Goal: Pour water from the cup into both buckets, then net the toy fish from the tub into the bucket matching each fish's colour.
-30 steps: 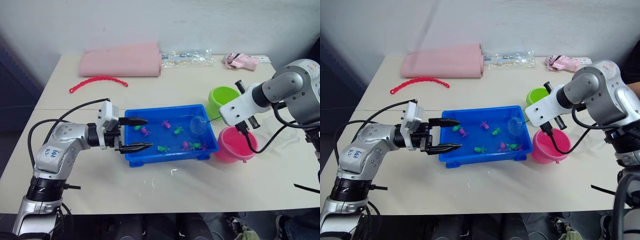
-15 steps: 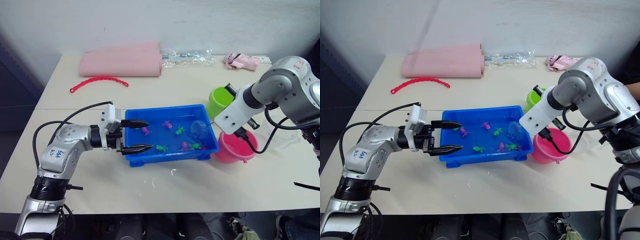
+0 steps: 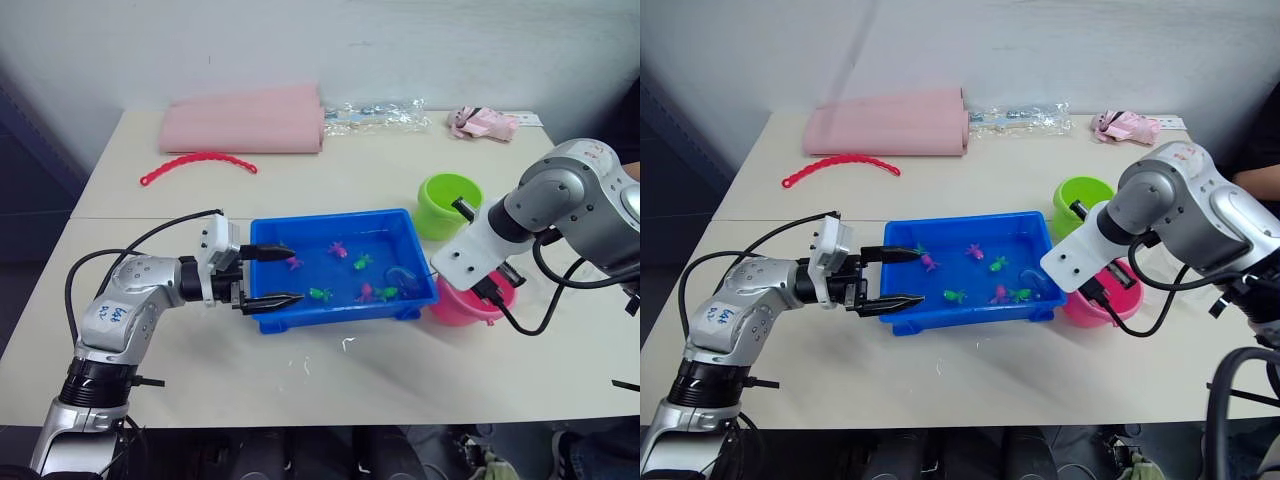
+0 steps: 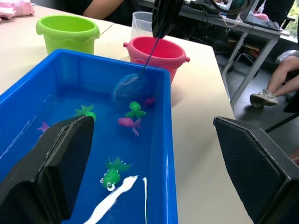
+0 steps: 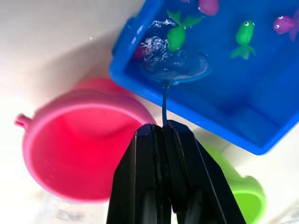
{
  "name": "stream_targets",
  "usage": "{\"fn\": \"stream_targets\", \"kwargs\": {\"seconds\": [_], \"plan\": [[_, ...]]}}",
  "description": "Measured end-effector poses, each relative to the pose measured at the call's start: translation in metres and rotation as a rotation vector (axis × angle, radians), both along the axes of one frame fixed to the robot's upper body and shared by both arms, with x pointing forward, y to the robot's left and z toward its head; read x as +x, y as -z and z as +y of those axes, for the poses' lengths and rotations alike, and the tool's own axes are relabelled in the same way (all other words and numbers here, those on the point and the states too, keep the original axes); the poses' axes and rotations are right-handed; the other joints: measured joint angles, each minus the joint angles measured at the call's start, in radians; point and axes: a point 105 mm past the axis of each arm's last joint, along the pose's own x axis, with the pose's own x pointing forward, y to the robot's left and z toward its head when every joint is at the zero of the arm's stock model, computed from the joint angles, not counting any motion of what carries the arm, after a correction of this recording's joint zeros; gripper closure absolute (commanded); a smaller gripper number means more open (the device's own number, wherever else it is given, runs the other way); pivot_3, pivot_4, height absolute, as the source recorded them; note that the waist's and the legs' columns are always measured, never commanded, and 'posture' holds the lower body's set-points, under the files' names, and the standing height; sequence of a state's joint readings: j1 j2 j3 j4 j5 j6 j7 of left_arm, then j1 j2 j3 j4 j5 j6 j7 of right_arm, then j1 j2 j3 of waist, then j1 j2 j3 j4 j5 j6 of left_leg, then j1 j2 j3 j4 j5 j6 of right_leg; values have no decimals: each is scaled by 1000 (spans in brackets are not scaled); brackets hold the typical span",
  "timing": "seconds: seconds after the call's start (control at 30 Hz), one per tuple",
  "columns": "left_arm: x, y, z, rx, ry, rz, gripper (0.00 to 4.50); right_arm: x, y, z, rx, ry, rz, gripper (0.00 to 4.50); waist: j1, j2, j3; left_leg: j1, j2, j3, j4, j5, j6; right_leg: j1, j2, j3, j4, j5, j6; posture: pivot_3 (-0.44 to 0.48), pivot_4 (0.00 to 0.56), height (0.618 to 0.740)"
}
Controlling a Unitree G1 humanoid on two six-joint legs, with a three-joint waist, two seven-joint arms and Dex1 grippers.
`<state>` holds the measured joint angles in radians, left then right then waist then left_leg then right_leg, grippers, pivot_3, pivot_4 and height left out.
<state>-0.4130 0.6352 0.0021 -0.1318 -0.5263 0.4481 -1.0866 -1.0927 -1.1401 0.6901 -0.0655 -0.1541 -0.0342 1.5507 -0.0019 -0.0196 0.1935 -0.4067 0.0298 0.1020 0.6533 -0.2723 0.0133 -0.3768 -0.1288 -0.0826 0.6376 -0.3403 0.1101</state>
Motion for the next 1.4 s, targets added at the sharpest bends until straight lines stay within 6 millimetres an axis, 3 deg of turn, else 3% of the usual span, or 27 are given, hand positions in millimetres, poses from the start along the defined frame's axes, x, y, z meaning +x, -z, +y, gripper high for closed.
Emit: {"fn": "stream_targets", "kwargs": {"seconds": [0.1,0.43,0.7,1.07,1.4], "plan": [[-4,4,1,-5,-9,9,46,4,1,-6,48,89,33,4500,0,0,0,0,0,0,0,0,0,0,0,0,0,0,0,0,150,740],[-14,12,5,-17,-52,39,46,10,-4,9,388,310,196,4500,-3,0,0,0,1,0,-1,0,0,0,-1,0,0,0,0,0,150,740],[-20,14,4,-27,-67,51,46,20,-11,6,467,364,175,4500,-3,0,0,0,1,0,-1,0,0,0,-1,0,0,0,0,0,150,740],[-23,13,4,-43,-78,49,46,33,-15,0,270,144,-70,4500,-4,0,0,0,1,1,-1,0,0,0,1,0,0,0,0,0,150,740],[-20,7,0,-53,-69,25,46,29,-3,-7,170,118,-46,4500,-2,0,0,0,1,1,0,0,0,0,1,0,0,0,0,0,150,740]]}}
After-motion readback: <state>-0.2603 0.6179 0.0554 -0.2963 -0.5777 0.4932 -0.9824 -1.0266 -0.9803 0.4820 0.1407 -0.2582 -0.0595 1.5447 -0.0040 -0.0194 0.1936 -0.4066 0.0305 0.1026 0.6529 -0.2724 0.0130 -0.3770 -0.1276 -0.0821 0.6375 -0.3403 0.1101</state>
